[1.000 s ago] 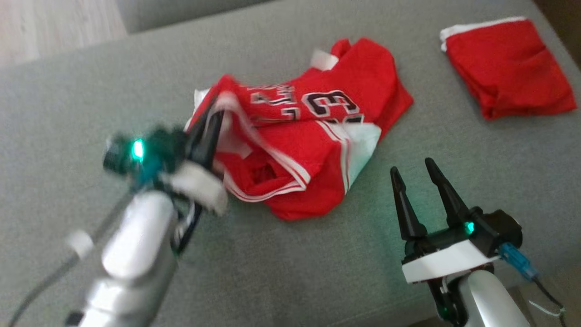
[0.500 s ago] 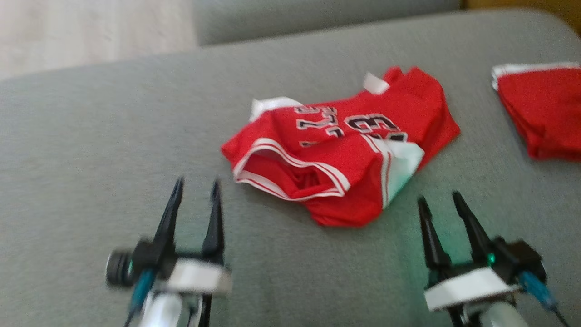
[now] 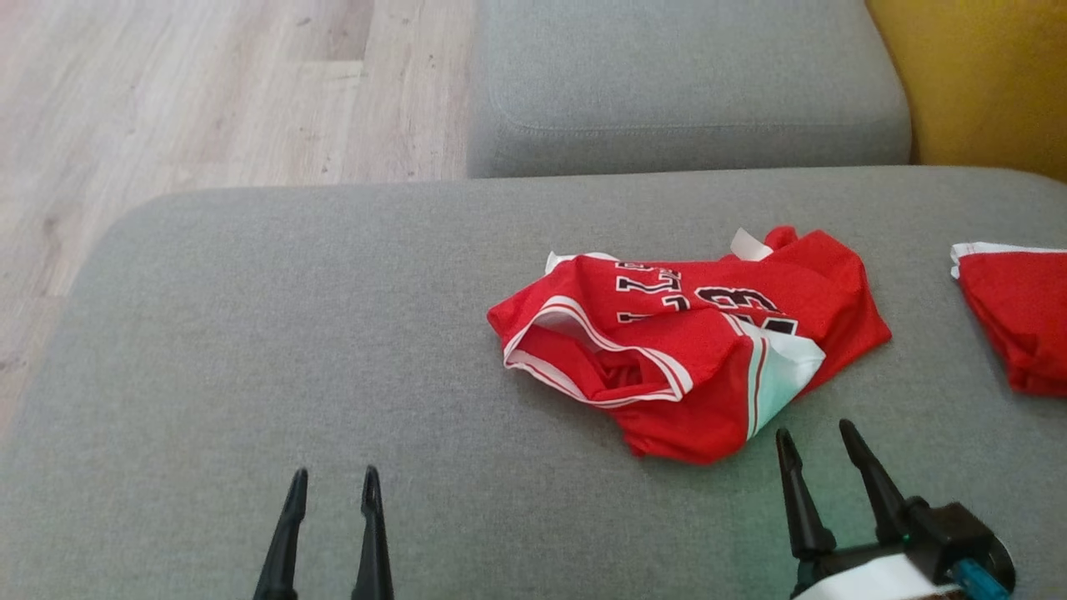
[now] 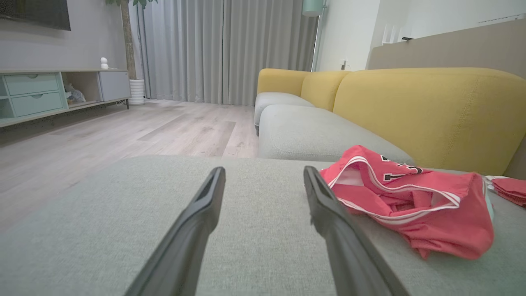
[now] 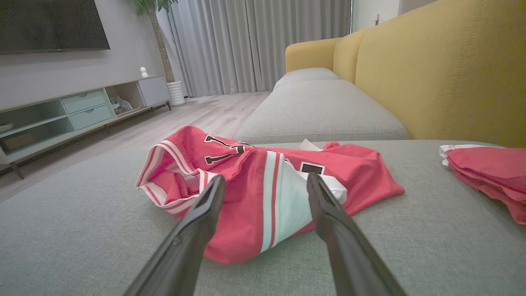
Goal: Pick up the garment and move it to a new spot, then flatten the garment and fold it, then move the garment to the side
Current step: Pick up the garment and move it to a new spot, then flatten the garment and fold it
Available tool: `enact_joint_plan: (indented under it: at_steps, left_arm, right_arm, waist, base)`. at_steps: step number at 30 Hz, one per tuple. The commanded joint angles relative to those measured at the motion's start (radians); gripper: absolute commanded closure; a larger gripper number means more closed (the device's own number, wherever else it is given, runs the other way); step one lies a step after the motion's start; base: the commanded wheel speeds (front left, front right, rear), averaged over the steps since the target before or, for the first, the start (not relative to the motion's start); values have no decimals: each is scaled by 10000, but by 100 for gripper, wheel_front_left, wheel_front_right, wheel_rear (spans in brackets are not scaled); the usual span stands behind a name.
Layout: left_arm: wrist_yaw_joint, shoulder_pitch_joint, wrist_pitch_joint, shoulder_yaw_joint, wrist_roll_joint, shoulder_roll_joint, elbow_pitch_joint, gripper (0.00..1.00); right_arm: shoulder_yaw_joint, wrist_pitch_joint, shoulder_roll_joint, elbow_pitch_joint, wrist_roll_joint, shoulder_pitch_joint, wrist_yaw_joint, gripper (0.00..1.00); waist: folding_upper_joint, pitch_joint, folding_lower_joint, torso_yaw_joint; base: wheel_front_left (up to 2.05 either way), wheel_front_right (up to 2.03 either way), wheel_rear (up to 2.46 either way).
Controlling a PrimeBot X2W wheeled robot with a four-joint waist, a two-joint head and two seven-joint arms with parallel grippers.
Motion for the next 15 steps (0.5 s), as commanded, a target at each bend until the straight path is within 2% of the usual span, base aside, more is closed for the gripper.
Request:
enact_joint_plan:
  at_steps: [1, 15]
  left_arm:
    - [94, -363, -92, 313, -17, -92, -457, 0]
    - [184, -205, -93, 269, 251, -96, -545, 0]
  right_arm:
    - [231, -36, -34, -308, -62, -218, -9, 0]
    - [275, -36, -27, -425, 267, -147, -9, 0]
  waist:
    - [0, -47, 2, -19]
    - [0, -42, 2, -153]
  base:
    - [0, 0, 0]
    - [0, 0, 0]
